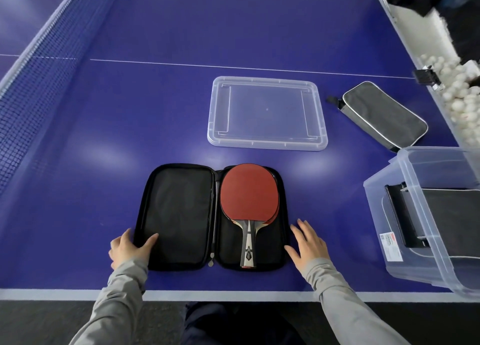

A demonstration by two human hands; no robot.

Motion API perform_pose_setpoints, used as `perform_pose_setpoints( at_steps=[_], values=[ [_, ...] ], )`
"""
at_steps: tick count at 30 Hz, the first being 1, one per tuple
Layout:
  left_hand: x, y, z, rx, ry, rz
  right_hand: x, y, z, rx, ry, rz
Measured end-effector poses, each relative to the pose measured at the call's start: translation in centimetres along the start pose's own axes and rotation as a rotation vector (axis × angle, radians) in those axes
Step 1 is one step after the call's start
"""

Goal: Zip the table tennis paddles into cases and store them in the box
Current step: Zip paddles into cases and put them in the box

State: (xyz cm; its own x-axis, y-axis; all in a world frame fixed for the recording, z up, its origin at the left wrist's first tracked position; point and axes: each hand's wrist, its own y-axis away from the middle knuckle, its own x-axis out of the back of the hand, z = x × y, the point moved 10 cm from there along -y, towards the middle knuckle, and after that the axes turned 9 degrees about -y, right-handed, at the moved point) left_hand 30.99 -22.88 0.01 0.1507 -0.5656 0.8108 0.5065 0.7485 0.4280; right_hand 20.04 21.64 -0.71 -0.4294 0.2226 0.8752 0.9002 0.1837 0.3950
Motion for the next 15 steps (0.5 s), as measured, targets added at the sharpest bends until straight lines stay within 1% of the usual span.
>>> perform_pose_setpoints(
  at_steps=[3,8,11,13,15],
  values=[
    [-0.5,-0.6,0.0,-0.048,0.162,-0.084,0.2,0.0,-0.2,-0.016,-0.009,0.007],
    [1.1,-0.2,-0.5,-0.036,0.410,-0.119,0.4,0.2,-0.4,-0.043,-0.029,0.017],
    [1.8,1.1,0.6,-0.025,0.606,-0.193,0.4,0.2,-0.5,-0.063,-0.024,0.009],
    [2.5,2.7,2.2,-0.085,0.667,-0.234,0.7,0.2,-0.7,-0.077,-0.032,0.000],
    [3.4,4.5,4.2,-0.191,0.696,-0.240,1.3,0.3,-1.1,-0.090,-0.078,0.017]
  ],
)
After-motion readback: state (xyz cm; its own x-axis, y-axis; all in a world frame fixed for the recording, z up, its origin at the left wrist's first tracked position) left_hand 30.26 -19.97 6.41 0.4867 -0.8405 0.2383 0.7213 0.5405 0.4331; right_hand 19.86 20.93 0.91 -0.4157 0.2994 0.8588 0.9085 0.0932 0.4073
